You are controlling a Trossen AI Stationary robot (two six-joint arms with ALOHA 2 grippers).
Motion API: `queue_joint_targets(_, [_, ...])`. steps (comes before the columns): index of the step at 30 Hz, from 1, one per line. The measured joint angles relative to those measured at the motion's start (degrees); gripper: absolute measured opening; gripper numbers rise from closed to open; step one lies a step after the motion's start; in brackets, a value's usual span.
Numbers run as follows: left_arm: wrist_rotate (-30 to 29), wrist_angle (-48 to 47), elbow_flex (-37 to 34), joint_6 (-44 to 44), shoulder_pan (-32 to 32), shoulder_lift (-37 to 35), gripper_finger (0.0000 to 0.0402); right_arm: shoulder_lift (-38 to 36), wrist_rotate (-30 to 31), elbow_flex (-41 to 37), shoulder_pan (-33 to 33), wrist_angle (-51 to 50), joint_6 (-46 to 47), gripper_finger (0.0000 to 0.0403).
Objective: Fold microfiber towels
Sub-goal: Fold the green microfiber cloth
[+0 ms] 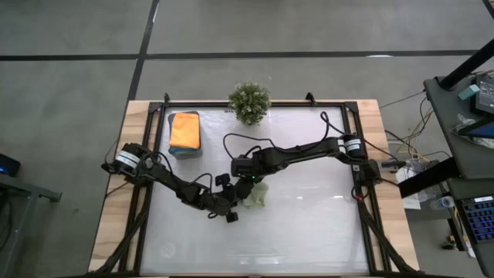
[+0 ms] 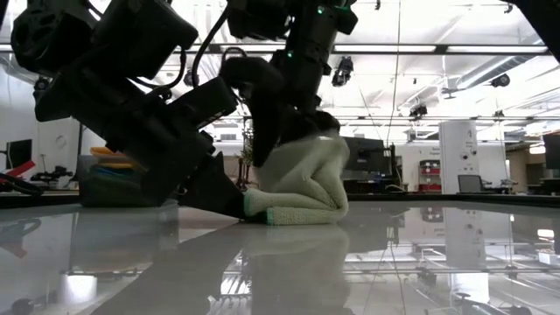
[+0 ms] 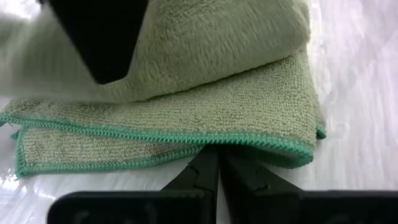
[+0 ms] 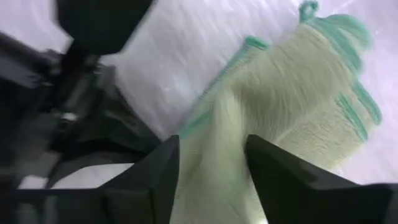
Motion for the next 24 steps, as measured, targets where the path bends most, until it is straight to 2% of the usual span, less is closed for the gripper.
queue_joint_targets(5, [0.0,0.74,-0.13,1.25,-0.01,-0.02,0.0001,-0.11,0.0,1.49,0.75,0.08,-0.88,0.0199])
queue_joint_targets(11, [1.5,-2.05,-0.44,2.01,-0.81,-2.0,0.0001,-0.11,0.02,1.59,1.89,0.3,-1.62,0.0205])
queue_joint_targets(19, [2.38,-12.49,-0.62,3.93,-3.47,-12.6,0.0001,-0.11,0.0,1.59,5.84,5.11,-2.69,0.0206])
queue_joint_targets(24, [2.09,-16.8,-0.99,3.95,-5.06,-18.8,0.0001,-0.5,0.22,1.57,8.48,8.39,-7.2,0.0206])
